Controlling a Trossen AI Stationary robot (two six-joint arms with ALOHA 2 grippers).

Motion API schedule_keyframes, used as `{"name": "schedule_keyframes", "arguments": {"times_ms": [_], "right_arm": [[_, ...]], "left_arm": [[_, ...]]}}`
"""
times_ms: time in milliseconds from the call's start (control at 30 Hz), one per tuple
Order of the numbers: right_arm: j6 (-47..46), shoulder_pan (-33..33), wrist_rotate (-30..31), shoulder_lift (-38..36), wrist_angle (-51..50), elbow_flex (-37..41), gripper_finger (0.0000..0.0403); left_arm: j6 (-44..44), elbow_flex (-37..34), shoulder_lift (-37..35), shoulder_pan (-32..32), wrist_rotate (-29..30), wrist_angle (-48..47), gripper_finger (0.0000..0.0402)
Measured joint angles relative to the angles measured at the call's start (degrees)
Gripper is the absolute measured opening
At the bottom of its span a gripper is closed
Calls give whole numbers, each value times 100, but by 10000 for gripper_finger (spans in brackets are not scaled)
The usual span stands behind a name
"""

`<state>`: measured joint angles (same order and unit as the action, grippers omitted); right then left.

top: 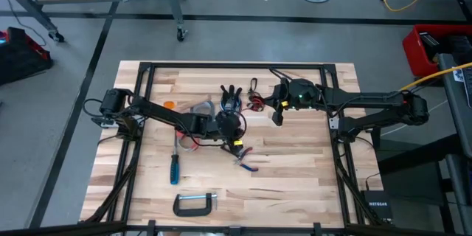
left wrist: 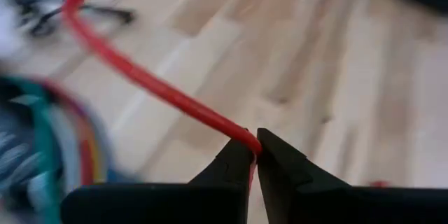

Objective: Coil cords
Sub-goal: Coil the red wire onto the black spool

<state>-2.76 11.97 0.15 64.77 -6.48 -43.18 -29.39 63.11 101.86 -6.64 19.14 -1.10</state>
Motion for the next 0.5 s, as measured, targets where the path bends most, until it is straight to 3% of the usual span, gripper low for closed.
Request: {"name": "schedule_keyframes", "arguments": {"times_ms": [200,500], "right_arm": [[1,-1,-128,-8,-649,-2,1],[-169,-1,-11,11,-1519,-2,1]], "left_arm": [[30,0,-8,189,562,-737,5],[179,9,-196,683,361,-480,3]]}}
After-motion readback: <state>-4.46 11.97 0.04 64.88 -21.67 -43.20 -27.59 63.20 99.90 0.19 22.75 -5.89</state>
